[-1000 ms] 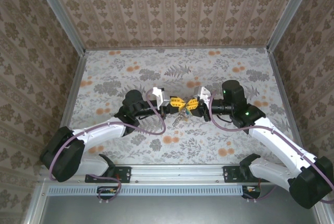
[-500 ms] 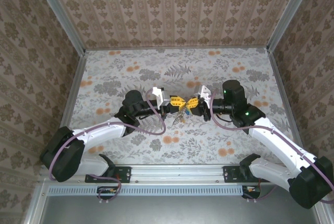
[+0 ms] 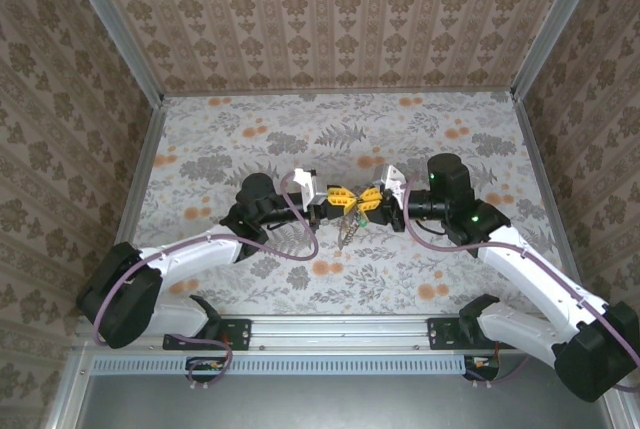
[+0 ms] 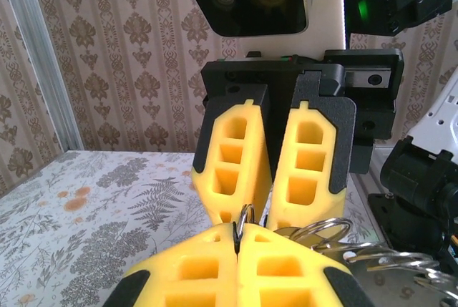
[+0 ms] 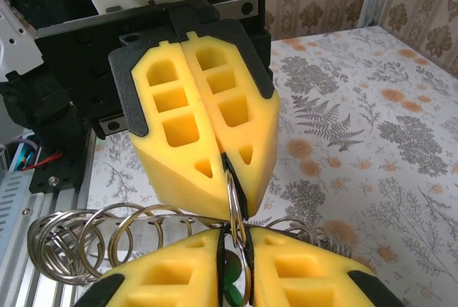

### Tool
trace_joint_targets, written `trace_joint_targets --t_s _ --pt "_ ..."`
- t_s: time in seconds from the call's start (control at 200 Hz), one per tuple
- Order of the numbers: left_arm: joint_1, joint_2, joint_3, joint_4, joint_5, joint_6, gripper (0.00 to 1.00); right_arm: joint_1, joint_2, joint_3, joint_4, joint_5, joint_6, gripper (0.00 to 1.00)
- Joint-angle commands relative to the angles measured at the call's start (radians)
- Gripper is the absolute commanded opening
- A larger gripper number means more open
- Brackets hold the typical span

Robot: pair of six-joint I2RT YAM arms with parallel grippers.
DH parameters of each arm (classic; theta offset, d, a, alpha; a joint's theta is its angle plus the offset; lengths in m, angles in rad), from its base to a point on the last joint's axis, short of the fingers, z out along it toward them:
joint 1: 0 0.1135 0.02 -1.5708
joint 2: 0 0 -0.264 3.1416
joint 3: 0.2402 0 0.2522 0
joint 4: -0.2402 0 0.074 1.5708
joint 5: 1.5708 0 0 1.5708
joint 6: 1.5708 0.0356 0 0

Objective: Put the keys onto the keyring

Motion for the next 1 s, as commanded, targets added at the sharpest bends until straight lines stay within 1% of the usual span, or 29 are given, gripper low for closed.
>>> trace_joint_targets --t_s 0.0,0.04,0.1,0.165,0.265,0.315,0.44,0.47,0.505,0.54,0.56,0.6,0.64,0.695,0.77,0.895,0.995 --pt "-0.003 -0.004 0.016 0.007 0.015 0.024 0.0 -0.002 -0.033 -0.004 -0.005 -0.068 -0.029 0.14" --pt "-0.004 -0.002 0.02 -0.002 0.024 0.028 0.0 -0.003 -0.034 -0.003 -0.002 -0.065 -0.028 0.13" --pt "-0.003 -0.001 0.021 -0.01 0.03 0.032 0.0 -0.003 -0.035 -0.004 0.006 -0.066 -0.025 0.08" --pt "-0.005 -0.001 0.017 -0.005 0.03 0.033 0.0 -0.003 -0.029 -0.002 0.009 -0.066 -0.022 0.08" --pt "-0.005 -0.002 0.021 -0.008 0.034 0.036 0.0 -0.003 -0.018 0.001 0.013 -0.066 -0.019 0.04" --pt "-0.005 -0.004 0.025 -0.021 0.039 0.042 0.0 -0.003 -0.015 0.001 0.014 -0.068 -0.016 0.0" --pt "-0.004 -0.009 0.034 -0.068 0.046 0.06 0.0 -0.003 -0.014 0.006 0.011 -0.073 -0.014 0.0" --pt "-0.003 -0.013 0.039 -0.1 0.046 0.073 0.01 -0.003 -0.015 0.007 0.006 -0.07 -0.015 0.0" --pt "-0.003 -0.022 0.05 -0.152 0.046 0.096 0.08 -0.002 -0.015 0.012 -0.007 -0.063 -0.016 0.0" --pt "-0.003 -0.033 0.064 -0.221 0.048 0.127 0.13 -0.003 -0.015 0.02 -0.033 -0.054 -0.025 0.0" --pt "-0.002 -0.04 0.074 -0.268 0.052 0.149 0.15 -0.003 -0.014 0.026 -0.052 -0.047 -0.033 0.0" --pt "-0.003 -0.054 0.102 -0.383 0.066 0.214 0.22 -0.003 -0.01 0.041 -0.09 -0.031 -0.047 0.0" --pt "-0.005 -0.067 0.135 -0.509 0.074 0.288 0.25 -0.003 -0.004 0.054 -0.134 -0.02 -0.063 0.0" --pt "-0.007 -0.081 0.172 -0.643 0.062 0.359 0.26 -0.003 0.007 0.07 -0.18 -0.002 -0.086 0.0" --pt "-0.003 -0.098 0.202 -0.757 0.033 0.424 0.27 -0.002 0.018 0.087 -0.223 0.01 -0.109 0.0" --pt "0.004 -0.101 0.256 -0.887 0.018 0.496 0.27 0.007 0.039 0.114 -0.271 0.024 -0.131 0.0" --pt "0.004 -0.084 0.295 -0.953 0.019 0.523 0.28 0.022 0.052 0.124 -0.287 0.046 -0.14 0.0"
